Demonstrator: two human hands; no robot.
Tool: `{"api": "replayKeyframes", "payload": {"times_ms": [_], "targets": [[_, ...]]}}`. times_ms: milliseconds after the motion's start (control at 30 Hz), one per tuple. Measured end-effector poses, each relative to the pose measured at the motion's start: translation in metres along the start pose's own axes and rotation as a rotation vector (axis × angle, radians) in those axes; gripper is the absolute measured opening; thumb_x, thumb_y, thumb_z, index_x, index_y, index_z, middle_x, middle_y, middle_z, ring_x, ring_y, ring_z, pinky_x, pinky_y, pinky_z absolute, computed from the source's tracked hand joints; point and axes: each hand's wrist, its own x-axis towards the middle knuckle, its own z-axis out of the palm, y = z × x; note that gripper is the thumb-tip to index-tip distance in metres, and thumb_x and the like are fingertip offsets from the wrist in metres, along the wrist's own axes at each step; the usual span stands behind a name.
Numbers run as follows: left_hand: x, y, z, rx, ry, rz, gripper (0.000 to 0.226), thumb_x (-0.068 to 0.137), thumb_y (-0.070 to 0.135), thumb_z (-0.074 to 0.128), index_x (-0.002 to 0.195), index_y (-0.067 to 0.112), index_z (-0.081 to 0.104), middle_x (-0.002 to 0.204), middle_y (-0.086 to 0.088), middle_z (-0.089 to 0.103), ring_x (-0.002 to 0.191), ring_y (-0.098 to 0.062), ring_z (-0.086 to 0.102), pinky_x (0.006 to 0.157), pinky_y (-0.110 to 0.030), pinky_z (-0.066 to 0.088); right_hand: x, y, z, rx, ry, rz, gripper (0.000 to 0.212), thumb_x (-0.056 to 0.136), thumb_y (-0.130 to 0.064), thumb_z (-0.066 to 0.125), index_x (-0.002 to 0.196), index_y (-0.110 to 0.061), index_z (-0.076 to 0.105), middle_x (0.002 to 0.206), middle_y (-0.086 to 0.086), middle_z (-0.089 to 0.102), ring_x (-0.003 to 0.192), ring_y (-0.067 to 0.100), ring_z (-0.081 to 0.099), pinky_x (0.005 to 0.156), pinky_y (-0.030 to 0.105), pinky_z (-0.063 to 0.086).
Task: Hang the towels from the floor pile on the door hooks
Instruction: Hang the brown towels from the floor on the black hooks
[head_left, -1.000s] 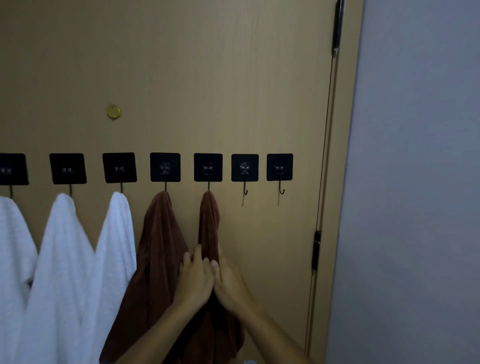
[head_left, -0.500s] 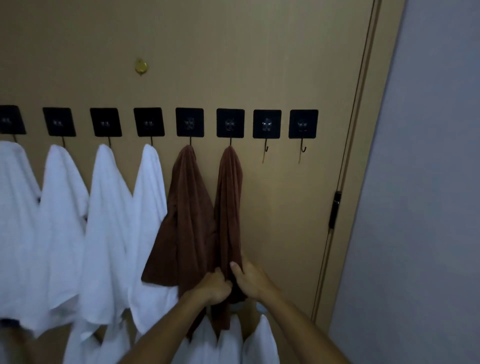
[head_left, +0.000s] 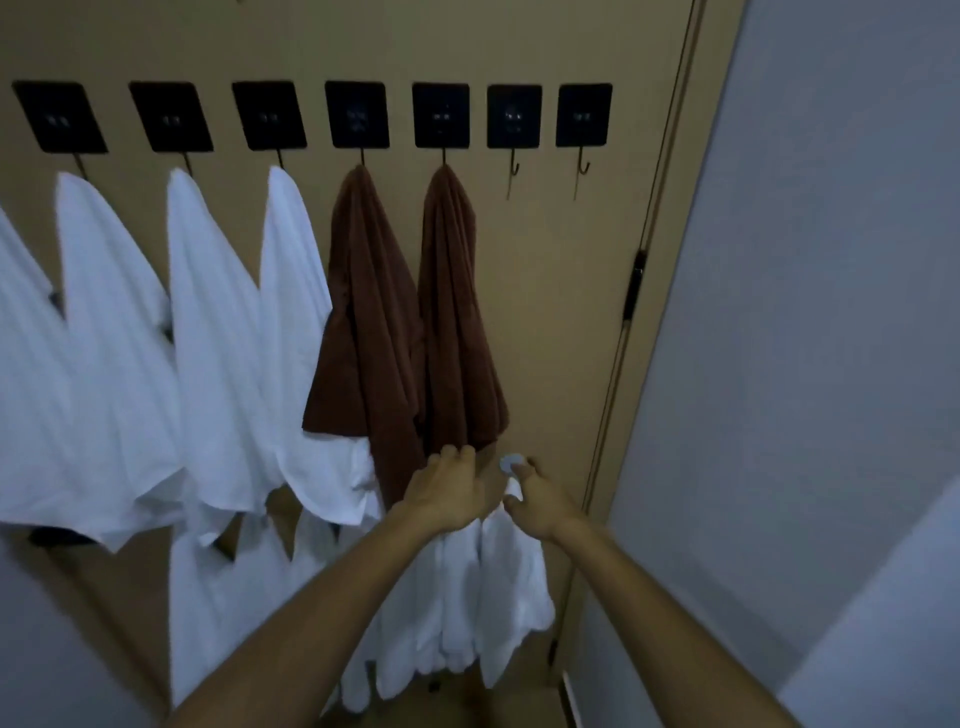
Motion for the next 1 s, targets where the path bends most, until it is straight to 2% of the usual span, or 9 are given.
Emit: {"api": "replayKeyframes", "payload": {"times_ms": [100,200,333,400,467,633,733,867,1000], "targets": [[-0.024,0.010,0.042,-0.010,-0.079,0.082,0.048,0.097,0.026,0.040,0.141,0.010,0.029,0.138,-0.013,0.040,0.126,-0.031,0.042,0.100,-0.041,0.037,-0.044,0.023,0.023,-0.083,-0.019,0.073,0.058,0.097,-0.026,0.043,0.148,-0.009,0.021,0.157,0.012,0.014,0.144,0.029,0.018,0.113,0.037,0.025],[-0.045,0.030,0.082,-0.009,-0.247,0.162,0.050,0.097,0.026,0.040,0.142,0.009,0.029,0.141,-0.014,0.037,0.128,-0.035,0.038,0.103,-0.046,0.037,-0.096,0.059,0.034,-0.119,-0.081,0.193,0.051,0.096,-0.024,0.043,0.143,-0.006,0.032,0.152,0.016,0.024,0.139,0.032,0.025,0.112,0.041,0.029],[-0.067,0.076,0.132,-0.047,-0.473,0.293,0.045,0.095,0.019,0.042,0.136,0.000,0.038,0.134,-0.017,0.046,0.115,-0.036,0.052,0.086,-0.037,0.045,-0.173,0.122,0.040,-0.064,-0.146,0.370,0.045,0.098,-0.025,0.043,0.139,-0.005,0.042,0.148,0.016,0.034,0.135,0.031,0.034,0.110,0.035,0.029],[-0.081,0.105,0.156,-0.038,-0.595,0.343,0.050,0.093,0.020,0.042,0.140,0.002,0.034,0.139,-0.016,0.043,0.119,-0.034,0.051,0.089,-0.034,0.044,-0.213,0.153,0.041,-0.016,-0.182,0.466,0.030,0.097,-0.021,0.042,0.109,-0.003,0.062,0.127,0.018,0.055,0.117,0.031,0.049,0.095,0.032,0.038],[-0.096,0.135,0.179,0.005,-0.684,0.402,0.053,0.094,0.022,0.044,0.143,0.009,0.030,0.144,-0.013,0.038,0.127,-0.031,0.044,0.100,-0.033,0.041,-0.252,0.185,0.042,-0.006,-0.201,0.587,0.029,0.094,-0.018,0.041,0.071,-0.004,0.053,0.096,0.017,0.058,0.091,0.027,0.051,0.075,0.029,0.036],[-0.136,0.216,0.220,0.092,-0.843,0.570,0.042,0.099,0.024,0.038,0.138,0.009,0.038,0.140,-0.013,0.042,0.124,-0.028,0.046,0.095,-0.027,0.039,-0.354,0.254,0.047,0.053,-0.121,0.798,0.031,0.088,-0.022,0.041,0.063,-0.010,0.056,0.086,0.014,0.064,0.084,0.022,0.053,0.079,0.029,0.043],[-0.156,0.262,0.244,0.121,-0.893,0.618,0.038,0.099,0.021,0.037,0.131,0.005,0.046,0.135,-0.014,0.048,0.120,-0.028,0.049,0.091,-0.026,0.040,-0.408,0.292,0.052,0.114,-0.116,0.897,0.041,0.089,-0.009,0.045,0.050,-0.019,0.037,0.059,-0.006,0.042,0.070,0.017,0.043,0.049,0.017,0.026],[-0.181,0.321,0.281,0.122,-0.954,0.627,0.037,0.099,0.022,0.037,0.128,0.004,0.050,0.134,-0.013,0.050,0.120,-0.028,0.050,0.090,-0.027,0.041,-0.466,0.354,0.061,0.202,-0.171,1.052,0.036,0.088,-0.009,0.044,0.053,-0.012,0.039,0.058,0.001,0.042,0.053,0.011,0.038,0.047,0.020,0.028],[-0.201,0.364,0.324,0.082,-0.965,0.588,0.033,0.099,0.018,0.036,0.123,0.001,0.051,0.129,-0.016,0.053,0.117,-0.030,0.052,0.086,-0.027,0.040,-0.498,0.418,0.074,0.269,-0.219,1.113,0.029,0.093,-0.014,0.042,0.064,-0.014,0.047,0.076,0.005,0.051,0.075,0.019,0.048,0.062,0.022,0.037]]}}
